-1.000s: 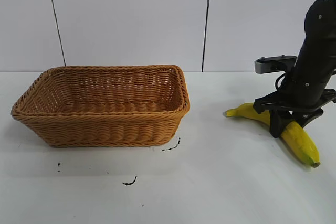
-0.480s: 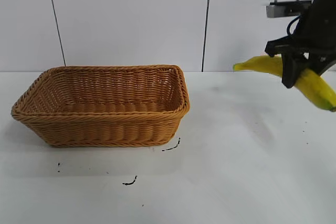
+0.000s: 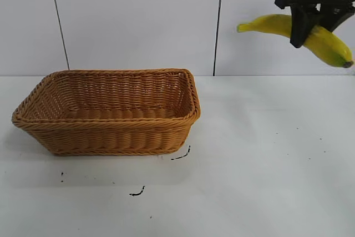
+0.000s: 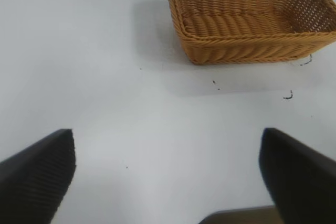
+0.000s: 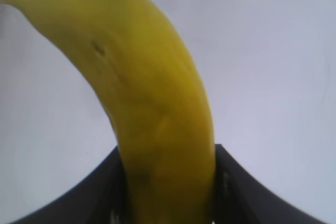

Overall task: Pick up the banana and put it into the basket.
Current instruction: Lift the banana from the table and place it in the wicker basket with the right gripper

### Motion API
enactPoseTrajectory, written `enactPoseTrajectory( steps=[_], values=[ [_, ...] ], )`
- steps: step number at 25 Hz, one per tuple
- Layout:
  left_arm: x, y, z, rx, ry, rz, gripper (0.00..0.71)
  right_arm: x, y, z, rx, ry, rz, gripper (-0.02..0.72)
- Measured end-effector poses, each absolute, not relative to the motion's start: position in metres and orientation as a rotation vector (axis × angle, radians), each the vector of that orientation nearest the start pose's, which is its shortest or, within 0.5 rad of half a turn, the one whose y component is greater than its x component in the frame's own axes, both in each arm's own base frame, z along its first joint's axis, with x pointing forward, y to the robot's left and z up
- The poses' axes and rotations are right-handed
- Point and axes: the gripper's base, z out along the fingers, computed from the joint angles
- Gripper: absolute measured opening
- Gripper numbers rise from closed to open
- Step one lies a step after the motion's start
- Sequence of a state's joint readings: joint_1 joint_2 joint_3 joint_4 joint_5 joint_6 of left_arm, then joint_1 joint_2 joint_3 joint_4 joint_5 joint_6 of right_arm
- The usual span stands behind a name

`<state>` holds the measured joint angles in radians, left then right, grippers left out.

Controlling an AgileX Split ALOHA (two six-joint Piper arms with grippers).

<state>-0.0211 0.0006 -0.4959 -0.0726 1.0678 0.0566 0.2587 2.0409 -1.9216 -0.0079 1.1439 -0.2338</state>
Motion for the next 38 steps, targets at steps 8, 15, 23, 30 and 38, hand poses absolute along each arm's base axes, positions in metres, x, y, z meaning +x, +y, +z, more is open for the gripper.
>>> enactPoseTrajectory(
  steps=[8,15,23,30,38],
  values=[
    [-0.005,-0.006,0.276,0.083,2.053,-0.065,0.69,0.435,0.219,0.279,-1.021,2.473,0.039,0.3],
    [-0.005,-0.006,0.276,0.083,2.053,-0.065,0.69,0.422,0.298,0.25,-1.303,2.176,0.046,0.3],
    [-0.005,-0.006,0.276,0.083,2.053,-0.065,0.69,0.428,0.328,0.207,-1.43,2.016,-0.044,0.3],
    [-0.005,-0.006,0.276,0.083,2.053,-0.065,0.69,0.435,0.334,0.167,-1.449,2.019,-0.049,0.3],
    [-0.005,-0.006,0.276,0.083,2.053,-0.065,0.69,0.436,0.335,0.157,-1.451,2.034,-0.036,0.3]
  ],
)
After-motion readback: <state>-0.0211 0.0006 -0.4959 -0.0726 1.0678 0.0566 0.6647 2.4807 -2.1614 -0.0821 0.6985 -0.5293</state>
